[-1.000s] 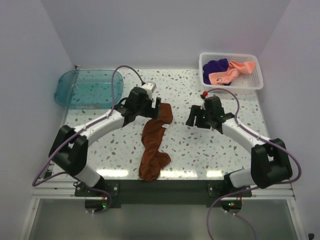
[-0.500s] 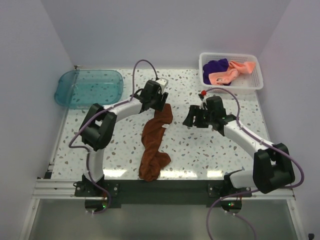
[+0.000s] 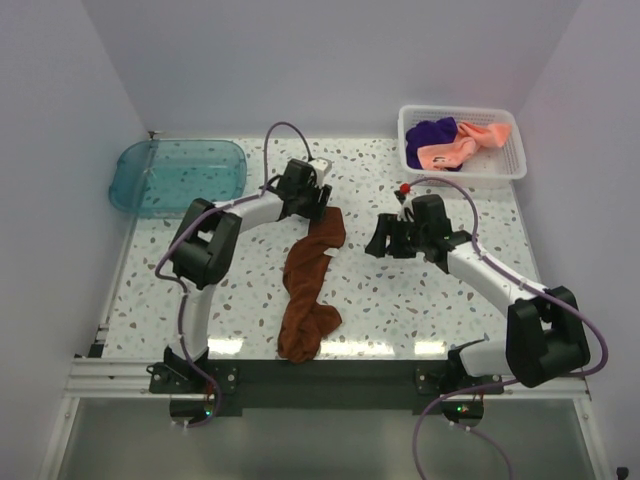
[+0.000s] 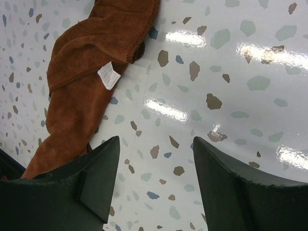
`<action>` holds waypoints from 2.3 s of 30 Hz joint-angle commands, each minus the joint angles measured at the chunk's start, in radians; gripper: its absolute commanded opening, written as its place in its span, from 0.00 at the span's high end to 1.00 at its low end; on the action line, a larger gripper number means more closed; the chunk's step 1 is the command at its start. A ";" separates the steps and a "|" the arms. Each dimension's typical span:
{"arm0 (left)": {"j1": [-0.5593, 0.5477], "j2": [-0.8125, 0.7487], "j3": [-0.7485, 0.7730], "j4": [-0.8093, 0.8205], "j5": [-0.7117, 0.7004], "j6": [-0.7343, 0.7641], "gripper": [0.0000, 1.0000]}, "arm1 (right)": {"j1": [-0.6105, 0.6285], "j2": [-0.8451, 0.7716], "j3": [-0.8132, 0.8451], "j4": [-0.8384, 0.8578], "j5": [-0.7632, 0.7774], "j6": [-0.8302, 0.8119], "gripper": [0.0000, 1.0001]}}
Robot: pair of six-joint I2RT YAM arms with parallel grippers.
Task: Fold and stack the towels
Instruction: Flatten out the crumpled towel
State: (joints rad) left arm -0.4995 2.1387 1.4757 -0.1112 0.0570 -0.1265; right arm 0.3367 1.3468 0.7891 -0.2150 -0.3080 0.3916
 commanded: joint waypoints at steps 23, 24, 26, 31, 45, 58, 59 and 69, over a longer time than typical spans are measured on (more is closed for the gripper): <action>0.007 -0.074 -0.077 0.134 0.073 0.027 1.00 | 0.099 0.294 0.056 0.408 -0.017 0.115 0.27; 0.007 -0.095 -0.083 0.131 0.069 0.027 1.00 | 0.099 0.310 0.059 0.426 -0.020 0.119 0.28; 0.007 -0.111 -0.091 0.130 0.063 0.028 1.00 | 0.099 0.357 0.067 0.489 -0.032 0.125 0.27; 0.007 -0.146 -0.094 0.119 0.055 0.034 1.00 | 0.101 0.443 0.093 0.612 -0.095 0.144 0.27; 0.021 -0.213 -0.089 0.056 -0.114 0.077 1.00 | 0.099 0.453 0.173 0.505 -0.111 0.021 0.94; 0.036 -0.508 -0.242 0.053 -0.260 0.048 1.00 | 0.099 0.244 0.562 -0.298 0.342 -0.277 0.99; 0.036 -0.531 -0.262 0.041 -0.261 0.033 1.00 | 0.097 0.236 0.578 -0.323 0.352 -0.278 0.99; 0.009 -0.853 -0.327 -0.073 -0.210 0.016 1.00 | 0.140 0.108 0.700 -0.552 0.291 -0.324 1.00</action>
State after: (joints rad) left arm -0.4999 1.3861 1.1553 -0.1299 -0.1074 -0.1139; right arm 0.4664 1.5360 1.4300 -0.6037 -0.0513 0.1165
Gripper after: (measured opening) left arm 0.027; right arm 0.017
